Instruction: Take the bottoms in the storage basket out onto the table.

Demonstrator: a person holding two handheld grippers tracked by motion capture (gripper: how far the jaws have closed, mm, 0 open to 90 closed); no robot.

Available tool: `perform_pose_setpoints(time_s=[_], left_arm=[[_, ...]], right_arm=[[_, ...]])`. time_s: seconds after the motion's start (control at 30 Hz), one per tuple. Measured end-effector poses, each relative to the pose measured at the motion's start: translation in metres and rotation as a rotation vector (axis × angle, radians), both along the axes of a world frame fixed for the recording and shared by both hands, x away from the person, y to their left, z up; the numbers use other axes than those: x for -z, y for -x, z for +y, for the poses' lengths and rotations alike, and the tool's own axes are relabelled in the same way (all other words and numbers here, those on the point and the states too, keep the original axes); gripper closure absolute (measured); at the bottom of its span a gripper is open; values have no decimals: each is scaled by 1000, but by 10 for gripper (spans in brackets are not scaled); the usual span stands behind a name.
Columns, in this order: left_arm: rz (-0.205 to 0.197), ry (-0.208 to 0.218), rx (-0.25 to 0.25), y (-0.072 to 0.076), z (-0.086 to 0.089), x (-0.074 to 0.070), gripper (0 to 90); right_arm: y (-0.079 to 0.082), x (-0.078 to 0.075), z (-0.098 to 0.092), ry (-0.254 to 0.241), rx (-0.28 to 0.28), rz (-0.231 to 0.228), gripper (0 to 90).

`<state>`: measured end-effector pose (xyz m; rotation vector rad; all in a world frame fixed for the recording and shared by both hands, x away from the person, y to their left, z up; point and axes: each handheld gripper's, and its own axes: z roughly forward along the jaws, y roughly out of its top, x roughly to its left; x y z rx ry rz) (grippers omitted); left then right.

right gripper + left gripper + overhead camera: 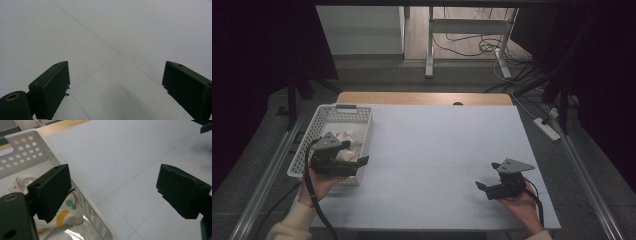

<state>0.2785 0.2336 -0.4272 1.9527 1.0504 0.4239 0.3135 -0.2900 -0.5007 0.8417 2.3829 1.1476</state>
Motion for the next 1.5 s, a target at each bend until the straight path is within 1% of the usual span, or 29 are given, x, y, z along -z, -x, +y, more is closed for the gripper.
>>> perform_pose_setpoints(time_s=[0.2, 0.23, 0.4, 0.47, 0.53, 0.57, 0.63, 0.67, 0.7, 1.0, 1.03, 1.1, 1.17, 1.23, 1.5], left_arm=[[8, 2, -7, -6, 2, 0, 123], [12, 3, -10, -9, 3, 2, 123], [26, 7, -18, -12, 5, 5, 124], [30, 6, -26, -14, 8, 7, 126], [40, 15, -39, -17, 13, 8, 129], [40, 15, -39, -17, 13, 8, 130], [50, 26, -59, -22, 20, 10, 131], [50, 26, -59, -22, 20, 10, 131], [53, 37, -74, -25, 24, 11, 132], [52, 29, -99, -33, 32, 9, 132], [55, 34, -105, -36, 34, 8, 136], [55, 24, -118, -39, 36, 8, 135], [56, 24, -125, -41, 38, 9, 136], [61, 36, -130, -45, 41, 11, 138], [59, 38, -128, -50, 45, 11, 139]], right_arm=[[-1, 0, 0, -1, -1, 1, 75], [0, 0, 0, 0, 0, 1, 76], [0, 0, 0, 3, 0, 2, 75], [-1, 0, 0, 4, -2, 5, 75], [0, 1, 0, 5, -3, 5, 76], [0, 1, 0, 5, -3, 5, 76], [0, 1, 1, 4, -1, 4, 75], [0, 1, 1, 4, -1, 4, 75], [-1, 0, 0, 4, -1, 5, 76], [-1, 1, 1, 10, -10, 8, 76], [0, 1, 1, 13, -6, 6, 75], [-1, 1, 1, 13, -7, 8, 76], [-1, 1, 1, 14, -8, 9, 76], [0, 1, 1, 15, -7, 7, 76], [-2, 2, 2, 18, -3, 13, 76]])
